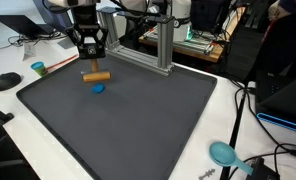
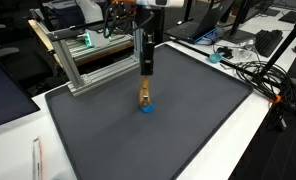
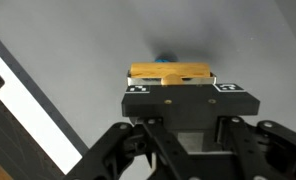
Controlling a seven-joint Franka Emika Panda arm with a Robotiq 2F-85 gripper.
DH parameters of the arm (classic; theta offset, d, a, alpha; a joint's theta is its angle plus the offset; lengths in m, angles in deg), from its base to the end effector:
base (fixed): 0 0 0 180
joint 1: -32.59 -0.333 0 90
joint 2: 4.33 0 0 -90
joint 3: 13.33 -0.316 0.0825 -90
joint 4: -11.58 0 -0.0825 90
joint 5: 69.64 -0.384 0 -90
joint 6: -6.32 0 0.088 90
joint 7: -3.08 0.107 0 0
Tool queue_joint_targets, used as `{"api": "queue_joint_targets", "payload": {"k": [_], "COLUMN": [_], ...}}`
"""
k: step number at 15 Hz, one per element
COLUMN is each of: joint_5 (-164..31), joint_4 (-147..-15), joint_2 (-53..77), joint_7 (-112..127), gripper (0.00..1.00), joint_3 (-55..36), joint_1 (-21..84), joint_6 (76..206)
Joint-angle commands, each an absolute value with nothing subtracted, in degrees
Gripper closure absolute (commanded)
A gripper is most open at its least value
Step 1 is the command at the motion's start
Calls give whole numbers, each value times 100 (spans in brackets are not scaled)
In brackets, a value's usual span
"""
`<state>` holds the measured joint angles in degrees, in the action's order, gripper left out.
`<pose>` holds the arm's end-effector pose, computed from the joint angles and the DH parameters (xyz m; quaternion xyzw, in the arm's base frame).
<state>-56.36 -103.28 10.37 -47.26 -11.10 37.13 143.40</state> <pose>0.6056 -0.0730 0.3425 0.8901 0.4422 0.0145 0.1092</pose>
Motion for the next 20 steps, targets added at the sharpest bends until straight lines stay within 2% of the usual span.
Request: {"api": "queue_joint_targets", "payload": {"k": [1, 20], "joint_5": [-5917, -6497], "joint_4": [-9949, -9319], "joint_2": [1410, 2275], "joint_7": [-5267, -6495], "gripper": [78, 78], "joint_3": [-1243, -1441], "joint_1": [3915, 4269], "joint_6": [14299, 14193]}}
